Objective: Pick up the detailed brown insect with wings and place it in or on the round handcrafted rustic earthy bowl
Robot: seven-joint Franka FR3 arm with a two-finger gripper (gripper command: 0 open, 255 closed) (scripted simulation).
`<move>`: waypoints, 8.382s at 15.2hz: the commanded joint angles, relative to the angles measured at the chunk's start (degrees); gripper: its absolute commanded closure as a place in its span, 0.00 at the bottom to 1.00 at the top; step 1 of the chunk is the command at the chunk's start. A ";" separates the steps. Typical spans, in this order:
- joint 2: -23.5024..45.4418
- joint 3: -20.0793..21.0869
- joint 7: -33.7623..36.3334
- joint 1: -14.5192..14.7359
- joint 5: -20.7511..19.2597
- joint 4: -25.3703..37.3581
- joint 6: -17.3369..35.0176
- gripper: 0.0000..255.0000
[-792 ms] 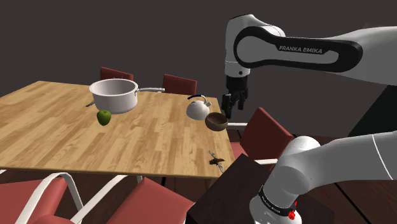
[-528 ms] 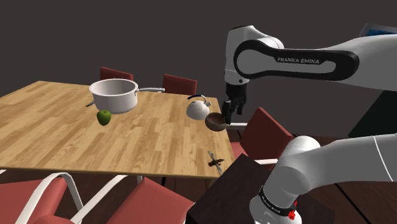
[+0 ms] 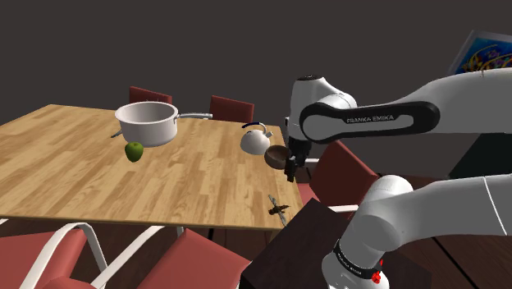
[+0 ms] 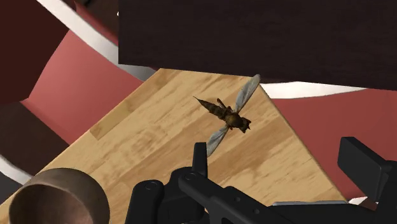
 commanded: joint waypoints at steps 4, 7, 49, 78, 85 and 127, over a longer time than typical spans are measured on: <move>4.47 -2.31 -4.00 -0.26 -2.78 -8.00 15.38 0.00; 10.24 -3.81 -6.26 -0.97 -4.99 -11.32 26.11 0.00; 37.75 -2.06 -10.36 -9.35 -13.50 -12.21 59.05 1.00; 18.27 -9.21 -22.22 -4.99 -6.18 -2.18 30.01 1.00; 32.64 -15.55 -31.05 -5.76 -4.43 10.70 32.26 1.00; 67.06 -19.23 -53.23 -11.38 14.07 42.88 33.38 0.00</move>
